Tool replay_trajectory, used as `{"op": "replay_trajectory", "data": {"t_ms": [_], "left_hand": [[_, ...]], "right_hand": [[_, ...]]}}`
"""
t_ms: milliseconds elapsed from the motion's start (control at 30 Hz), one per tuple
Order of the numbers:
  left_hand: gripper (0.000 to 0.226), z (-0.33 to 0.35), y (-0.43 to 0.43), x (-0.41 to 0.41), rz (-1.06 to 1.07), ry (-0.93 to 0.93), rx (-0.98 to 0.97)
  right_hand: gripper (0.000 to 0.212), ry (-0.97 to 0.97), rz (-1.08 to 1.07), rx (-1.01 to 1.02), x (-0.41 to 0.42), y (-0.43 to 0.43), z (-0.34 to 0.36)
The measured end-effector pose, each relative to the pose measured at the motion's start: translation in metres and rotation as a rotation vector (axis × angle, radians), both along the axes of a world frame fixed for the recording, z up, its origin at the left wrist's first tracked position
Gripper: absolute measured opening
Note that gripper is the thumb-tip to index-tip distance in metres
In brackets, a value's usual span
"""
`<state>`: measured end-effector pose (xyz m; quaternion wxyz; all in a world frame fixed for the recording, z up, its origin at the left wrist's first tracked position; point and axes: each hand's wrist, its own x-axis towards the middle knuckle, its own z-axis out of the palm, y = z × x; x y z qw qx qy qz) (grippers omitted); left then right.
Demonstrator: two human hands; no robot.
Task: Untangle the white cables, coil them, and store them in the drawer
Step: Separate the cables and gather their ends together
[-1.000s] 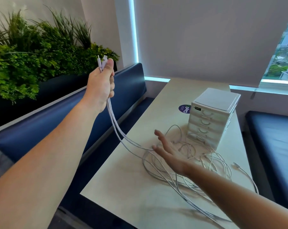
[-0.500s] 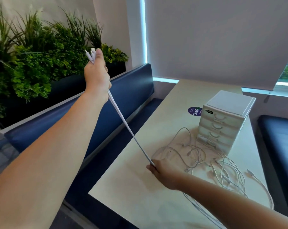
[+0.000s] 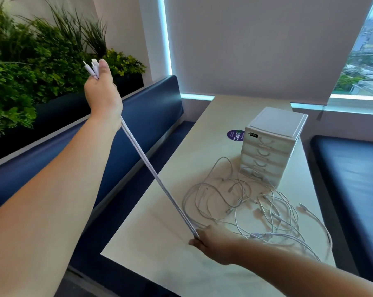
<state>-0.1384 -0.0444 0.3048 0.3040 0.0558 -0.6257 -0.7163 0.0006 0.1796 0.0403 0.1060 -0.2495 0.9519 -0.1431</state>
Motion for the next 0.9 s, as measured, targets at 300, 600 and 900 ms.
{"op": "replay_trajectory", "data": {"t_ms": [300, 600, 900], "left_hand": [[0.035, -0.014, 0.006, 0.004, -0.018, 0.026, -0.04], [0.042, -0.044, 0.027, 0.019, -0.228, -0.148, -0.129], [0.043, -0.084, 0.051, 0.018, -0.344, -0.163, -0.174]], "right_hand": [[0.036, -0.156, -0.073, -0.019, 0.013, 0.011, -0.005], [0.067, -0.253, -0.131, -0.211, 0.012, 0.021, -0.017], [0.022, 0.257, -0.469, -0.29, -0.057, 0.08, -0.009]]}}
